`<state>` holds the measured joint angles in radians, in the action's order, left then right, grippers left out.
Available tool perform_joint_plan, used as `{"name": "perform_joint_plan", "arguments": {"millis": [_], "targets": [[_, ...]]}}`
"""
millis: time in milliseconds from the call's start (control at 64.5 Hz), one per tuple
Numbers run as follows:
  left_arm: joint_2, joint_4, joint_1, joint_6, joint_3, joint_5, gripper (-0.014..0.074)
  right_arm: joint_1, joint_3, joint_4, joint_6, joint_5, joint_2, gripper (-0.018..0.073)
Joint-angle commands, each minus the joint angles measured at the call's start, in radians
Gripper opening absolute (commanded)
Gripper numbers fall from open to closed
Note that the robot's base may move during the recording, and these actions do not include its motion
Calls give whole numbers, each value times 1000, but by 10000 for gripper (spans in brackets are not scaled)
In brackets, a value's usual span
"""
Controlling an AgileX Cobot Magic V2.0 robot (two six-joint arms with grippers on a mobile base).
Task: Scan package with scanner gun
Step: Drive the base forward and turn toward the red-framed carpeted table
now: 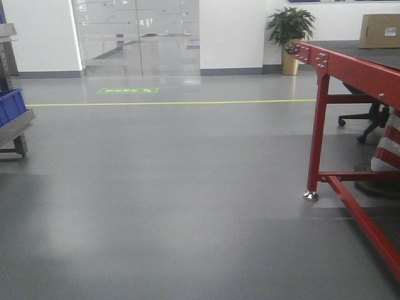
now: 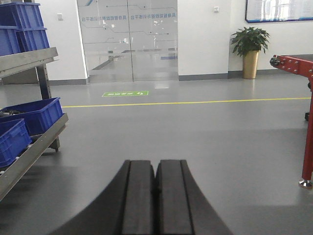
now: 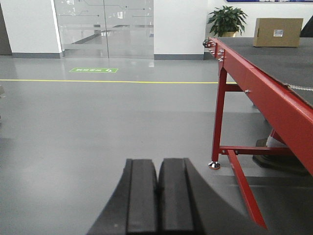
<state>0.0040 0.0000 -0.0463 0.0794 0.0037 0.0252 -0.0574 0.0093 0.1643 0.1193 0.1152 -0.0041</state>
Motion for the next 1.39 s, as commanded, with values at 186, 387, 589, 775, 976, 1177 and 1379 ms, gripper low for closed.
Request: {"name": "perform_joint_plan", "arguments": {"millis": [186, 387, 589, 775, 976, 1177, 1379], "targets": [[-4, 0, -1, -4, -4, -17, -111, -1, -9, -2, 2, -19, 4, -162], [-4, 0, -1, -4, -4, -17, -111, -1, -9, -2, 2, -19, 4, -162], [-4, 0, -1, -4, -4, -17, -111, -1, -9, -2, 2, -19, 4, -162], [-4, 0, -1, -4, -4, -17, -111, -1, -9, -2, 2, -19, 4, -162], [-4, 0, -1, -4, -4, -17, -111, -1, -9, -2, 2, -11, 4, -162], [-4, 0, -1, -4, -4, -17, -111, -3, -9, -2, 2, -13, 4, -162], [-4, 0, 9, -4, -4, -17, -111, -52, -9, -2, 2, -15, 4, -162]]}}
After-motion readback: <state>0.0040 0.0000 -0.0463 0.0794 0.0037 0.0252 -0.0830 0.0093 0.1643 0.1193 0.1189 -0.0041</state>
